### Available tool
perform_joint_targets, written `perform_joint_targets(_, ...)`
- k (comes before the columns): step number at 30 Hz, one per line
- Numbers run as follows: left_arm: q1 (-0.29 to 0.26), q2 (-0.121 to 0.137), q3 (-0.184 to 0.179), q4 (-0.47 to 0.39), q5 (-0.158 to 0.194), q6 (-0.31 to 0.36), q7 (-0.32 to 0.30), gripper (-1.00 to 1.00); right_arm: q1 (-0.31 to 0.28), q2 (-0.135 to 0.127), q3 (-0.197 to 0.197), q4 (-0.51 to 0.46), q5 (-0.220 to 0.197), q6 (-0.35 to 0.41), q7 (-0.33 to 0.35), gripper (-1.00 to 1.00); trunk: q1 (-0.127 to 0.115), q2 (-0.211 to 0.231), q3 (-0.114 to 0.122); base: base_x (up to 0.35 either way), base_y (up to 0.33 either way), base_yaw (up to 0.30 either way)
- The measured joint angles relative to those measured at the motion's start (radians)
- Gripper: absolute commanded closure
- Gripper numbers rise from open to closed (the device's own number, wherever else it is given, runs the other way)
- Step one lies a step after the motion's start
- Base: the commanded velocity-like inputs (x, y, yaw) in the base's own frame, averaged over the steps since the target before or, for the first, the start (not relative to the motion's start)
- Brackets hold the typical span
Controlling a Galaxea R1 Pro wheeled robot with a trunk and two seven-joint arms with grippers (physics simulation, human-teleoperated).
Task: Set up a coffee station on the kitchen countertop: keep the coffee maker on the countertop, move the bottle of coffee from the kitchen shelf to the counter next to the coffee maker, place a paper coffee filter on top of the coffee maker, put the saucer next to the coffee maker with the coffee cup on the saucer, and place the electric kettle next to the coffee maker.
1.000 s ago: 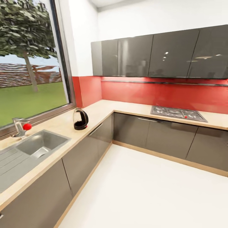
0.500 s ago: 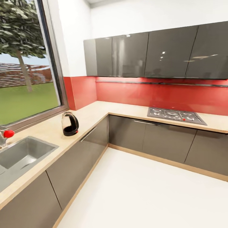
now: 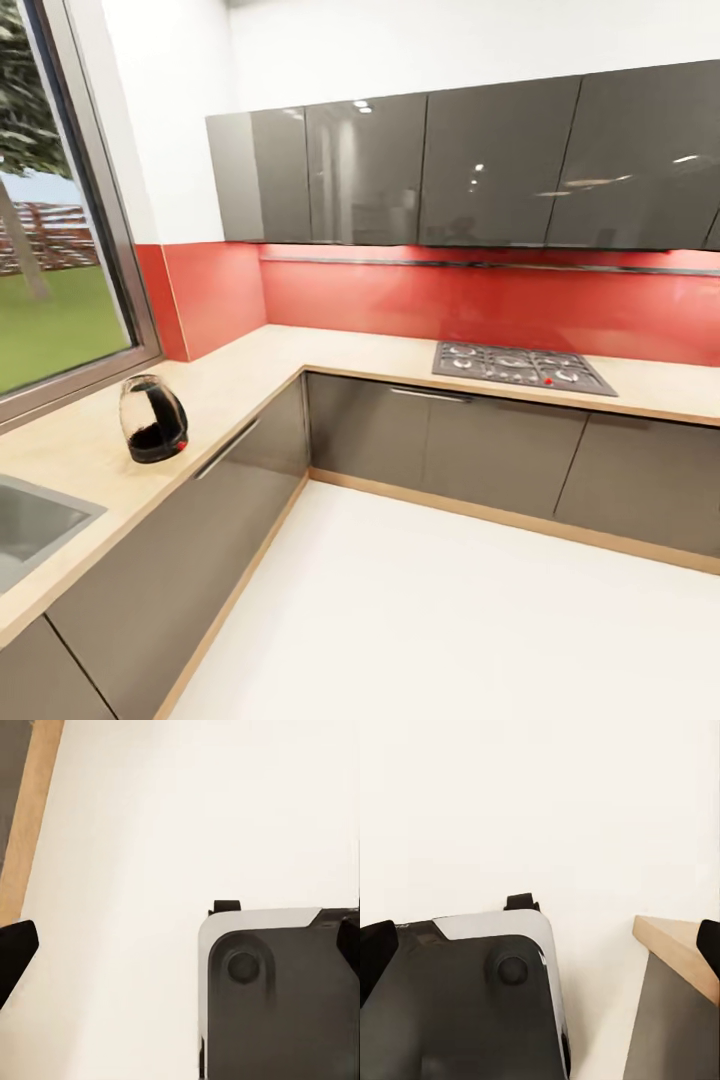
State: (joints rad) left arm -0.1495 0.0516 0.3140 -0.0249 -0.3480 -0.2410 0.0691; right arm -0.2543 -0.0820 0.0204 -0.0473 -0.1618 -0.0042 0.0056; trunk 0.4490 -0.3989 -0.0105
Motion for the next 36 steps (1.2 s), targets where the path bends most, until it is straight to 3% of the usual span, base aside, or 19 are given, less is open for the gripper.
perform_joint_targets(7,-0.008,0.013,0.001,-0.138,-0.001,0.005,0.002,-1.0,0.0,-0.007,0.0,-0.037,0.0,-0.01,-0.004,-1.0,0.0,0.0,0.0,0.33,-0.049,-0.004)
perform_joint_targets(10,-0.017,0.006,0.004,-0.229,0.002,0.008,0.004,-1.0,-0.001,-0.016,0.0,-0.165,0.002,-0.043,-0.004,-1.0,0.0,0.0,0.0,0.333,-0.005,0.0)
perform_joint_targets(13,-0.028,0.001,0.033,-0.301,0.013,0.006,0.005,-1.0,0.0,-0.019,-0.003,-0.247,0.001,-0.096,-0.005,-1.0,0.0,0.0,0.0,0.335,-0.001,0.0)
perform_joint_targets(17,-0.028,0.004,0.069,-0.321,0.05,0.001,0.003,-1.0,0.0,-0.019,-0.004,-0.278,0.0,-0.146,-0.004,-1.0,0.0,0.0,0.0,0.336,0.0,0.0)
perform_joint_targets(21,-0.021,0.009,0.079,-0.323,0.069,-0.001,0.001,-1.0,0.0,-0.019,-0.001,-0.284,0.001,-0.159,-0.003,-1.0,0.0,0.0,0.0,0.336,0.0,0.0)
perform_joint_targets(36,-0.017,0.008,0.07,-0.307,0.07,-0.001,-0.003,-1.0,0.0,-0.033,0.0,-0.25,0.003,-0.164,-0.001,-1.0,0.0,0.0,0.0,0.333,-0.04,0.0)
